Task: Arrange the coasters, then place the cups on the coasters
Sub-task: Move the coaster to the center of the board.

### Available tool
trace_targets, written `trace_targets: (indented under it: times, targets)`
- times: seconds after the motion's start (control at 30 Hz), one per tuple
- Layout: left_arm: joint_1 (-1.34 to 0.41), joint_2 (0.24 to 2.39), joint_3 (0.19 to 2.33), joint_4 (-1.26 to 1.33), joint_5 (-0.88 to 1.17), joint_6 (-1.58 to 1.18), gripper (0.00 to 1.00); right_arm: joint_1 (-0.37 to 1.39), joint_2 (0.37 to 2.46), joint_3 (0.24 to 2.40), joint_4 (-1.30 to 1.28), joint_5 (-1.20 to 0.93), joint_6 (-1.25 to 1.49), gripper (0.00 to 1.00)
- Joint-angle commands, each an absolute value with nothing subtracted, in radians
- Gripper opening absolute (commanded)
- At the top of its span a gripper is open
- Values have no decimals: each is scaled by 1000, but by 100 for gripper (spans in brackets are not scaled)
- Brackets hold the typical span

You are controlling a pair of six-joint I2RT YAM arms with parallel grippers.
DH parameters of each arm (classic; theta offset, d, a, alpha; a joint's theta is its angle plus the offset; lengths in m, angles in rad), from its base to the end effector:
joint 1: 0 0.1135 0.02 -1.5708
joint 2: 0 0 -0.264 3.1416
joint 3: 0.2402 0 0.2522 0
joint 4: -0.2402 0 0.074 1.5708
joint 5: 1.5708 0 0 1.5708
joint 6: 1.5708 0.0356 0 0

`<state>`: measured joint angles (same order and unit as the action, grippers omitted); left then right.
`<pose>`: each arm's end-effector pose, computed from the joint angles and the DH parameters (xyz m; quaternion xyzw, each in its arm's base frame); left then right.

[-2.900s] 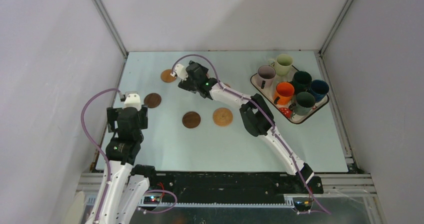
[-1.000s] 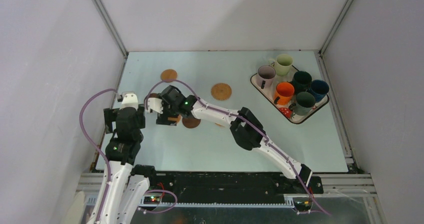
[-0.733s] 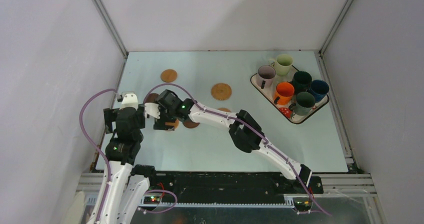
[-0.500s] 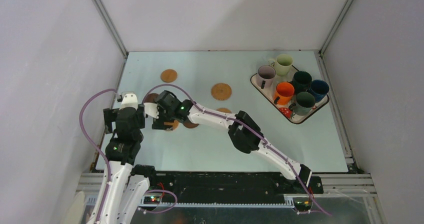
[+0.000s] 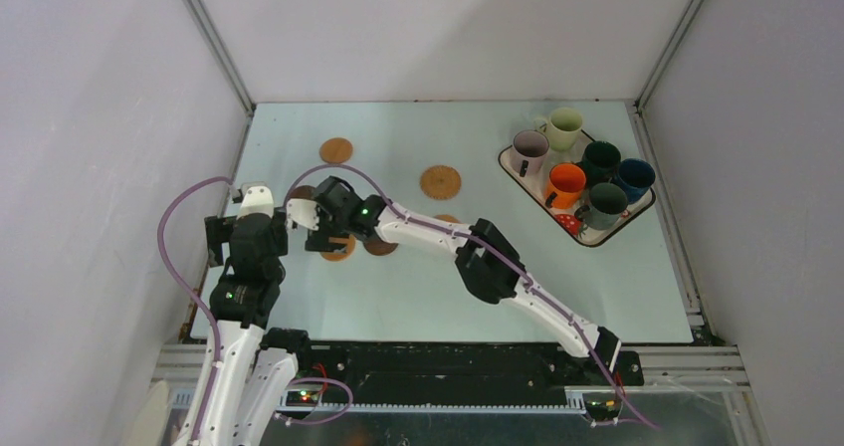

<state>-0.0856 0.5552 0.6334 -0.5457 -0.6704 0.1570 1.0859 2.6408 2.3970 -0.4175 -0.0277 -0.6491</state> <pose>0.1276 0.0113 0.2857 -0.0738 0.8192 0.2976 0.4846 0.2743 0.5227 0.1720 -0.6891 0.5763 0.1073 0.4261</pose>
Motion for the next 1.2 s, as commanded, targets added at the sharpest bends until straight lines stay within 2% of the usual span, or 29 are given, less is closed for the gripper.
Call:
trace_targets:
  times: [0.0,0.4,0.8,1.17]
  targets:
    - [-74,548,620,-509,-684,142,100,1047,2476,2340,-525,-101,-636,100]
    - [-74,548,620,-509,-688,144,98,1009,2383,2108,-566,-117,-709,100]
    - [-73,551,619,-508,-701,143,98,1030,2461,2169,-591,-156,-642,100]
    - [-72,549,620,-507,-700,143,98,1053,2524,2228,-515,-48,-611,100]
